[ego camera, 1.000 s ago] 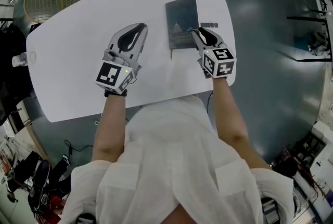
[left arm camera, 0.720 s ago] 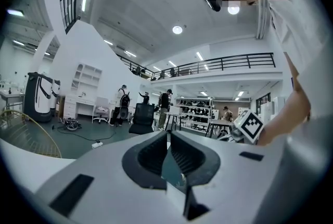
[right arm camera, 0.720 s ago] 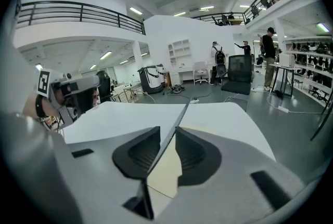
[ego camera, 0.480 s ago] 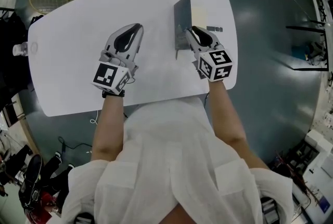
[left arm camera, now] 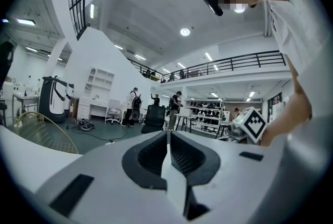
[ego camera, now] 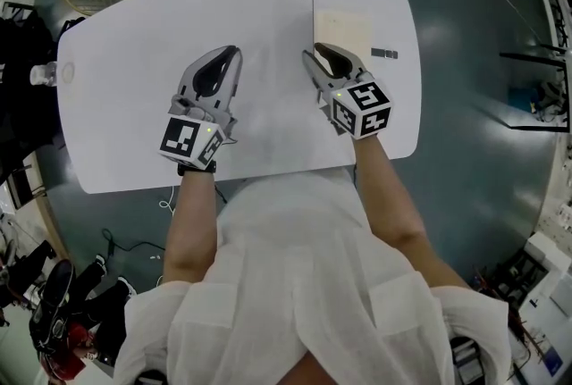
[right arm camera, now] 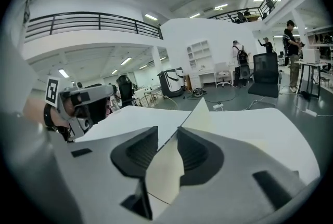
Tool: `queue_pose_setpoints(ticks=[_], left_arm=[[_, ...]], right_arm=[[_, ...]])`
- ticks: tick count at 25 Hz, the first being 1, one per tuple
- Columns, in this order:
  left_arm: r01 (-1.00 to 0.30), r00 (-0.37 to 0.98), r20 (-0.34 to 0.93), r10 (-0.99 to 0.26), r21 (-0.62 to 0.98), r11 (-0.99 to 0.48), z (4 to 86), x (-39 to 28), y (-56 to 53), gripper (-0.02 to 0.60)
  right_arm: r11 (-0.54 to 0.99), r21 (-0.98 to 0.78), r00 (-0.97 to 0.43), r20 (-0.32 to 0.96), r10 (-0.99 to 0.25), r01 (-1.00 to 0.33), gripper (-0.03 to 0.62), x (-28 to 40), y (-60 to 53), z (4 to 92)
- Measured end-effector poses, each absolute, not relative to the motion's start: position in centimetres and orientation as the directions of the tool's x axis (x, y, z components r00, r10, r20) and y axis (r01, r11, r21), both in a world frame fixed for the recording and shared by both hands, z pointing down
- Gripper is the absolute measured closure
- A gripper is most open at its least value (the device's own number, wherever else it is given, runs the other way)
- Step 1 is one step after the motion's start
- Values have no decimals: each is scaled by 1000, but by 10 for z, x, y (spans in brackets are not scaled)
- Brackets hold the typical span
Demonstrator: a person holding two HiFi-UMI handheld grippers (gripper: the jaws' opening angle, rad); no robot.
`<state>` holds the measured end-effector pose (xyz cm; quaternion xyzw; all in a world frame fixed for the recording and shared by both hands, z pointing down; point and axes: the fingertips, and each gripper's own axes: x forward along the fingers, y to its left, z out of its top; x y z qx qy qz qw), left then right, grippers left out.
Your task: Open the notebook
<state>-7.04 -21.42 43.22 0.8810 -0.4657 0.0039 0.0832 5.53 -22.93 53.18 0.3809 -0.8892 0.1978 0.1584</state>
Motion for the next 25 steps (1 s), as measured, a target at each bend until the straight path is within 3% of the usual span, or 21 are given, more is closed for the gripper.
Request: queue_pose_setpoints(ticks=[12,25], left_arm=[[-856,511,92,-855,147,-496,435,-115,-206,560],[-867,490,71,-869,136,-479,426,-140,-204,560]], right_arm=[[698,-244,-711,473,-520,-673,456,-1,-226,556],[687,-228,-703,438,-561,-690,459,-4,-228,538]])
